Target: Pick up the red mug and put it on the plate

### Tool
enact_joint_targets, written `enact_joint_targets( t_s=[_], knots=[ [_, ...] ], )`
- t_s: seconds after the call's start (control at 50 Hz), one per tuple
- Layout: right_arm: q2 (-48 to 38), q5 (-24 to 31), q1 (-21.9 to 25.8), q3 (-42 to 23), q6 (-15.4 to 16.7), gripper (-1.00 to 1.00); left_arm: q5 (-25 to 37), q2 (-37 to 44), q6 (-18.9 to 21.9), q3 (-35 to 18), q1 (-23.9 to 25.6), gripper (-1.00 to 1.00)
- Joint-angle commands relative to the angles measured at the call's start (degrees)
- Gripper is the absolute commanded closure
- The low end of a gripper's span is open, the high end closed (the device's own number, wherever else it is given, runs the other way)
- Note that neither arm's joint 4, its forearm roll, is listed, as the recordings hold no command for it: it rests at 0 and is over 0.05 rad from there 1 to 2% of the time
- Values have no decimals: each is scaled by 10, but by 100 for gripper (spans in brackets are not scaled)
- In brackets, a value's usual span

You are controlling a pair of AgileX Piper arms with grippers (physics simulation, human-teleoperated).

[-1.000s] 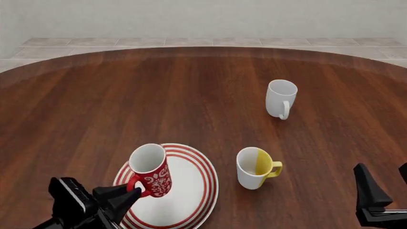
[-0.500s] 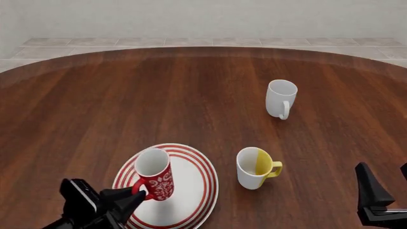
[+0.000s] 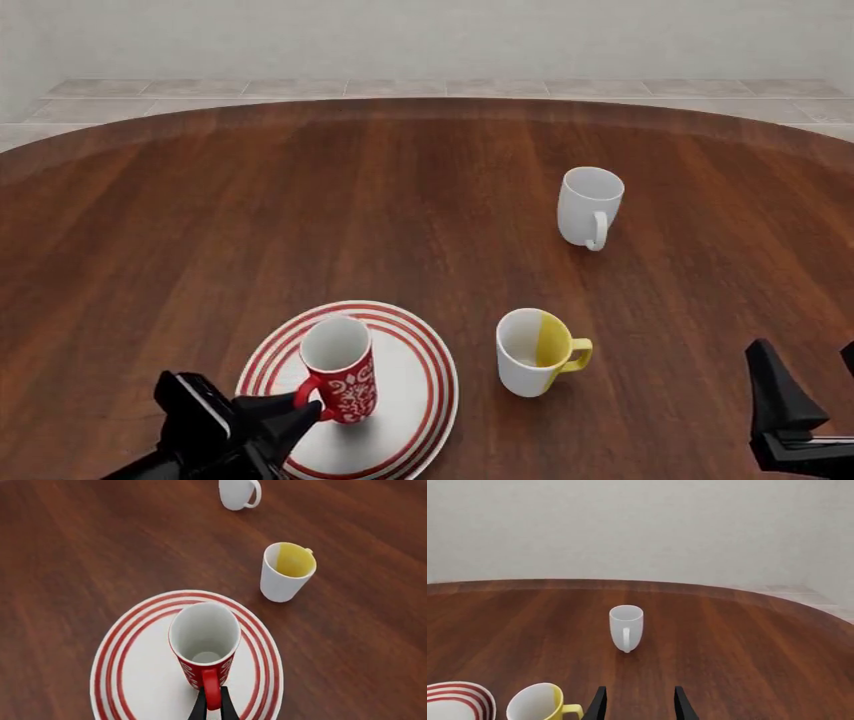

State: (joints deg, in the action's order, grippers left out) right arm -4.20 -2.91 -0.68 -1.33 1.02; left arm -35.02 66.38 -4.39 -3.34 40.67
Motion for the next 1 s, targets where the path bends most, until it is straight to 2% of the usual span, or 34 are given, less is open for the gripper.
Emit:
enact_joint_targets(
  t_s=[0.02,0.52,1.0],
  knots=[
    [-4,-4,-2,1,-2,-100,-22,27,4,-4,4,100],
    [3,1,-2,1,-3,-100,-83,83,-6,11,0,100],
    [1,0,-3,1,-3,-100,-88,86,-5,13,1,100]
  ],
)
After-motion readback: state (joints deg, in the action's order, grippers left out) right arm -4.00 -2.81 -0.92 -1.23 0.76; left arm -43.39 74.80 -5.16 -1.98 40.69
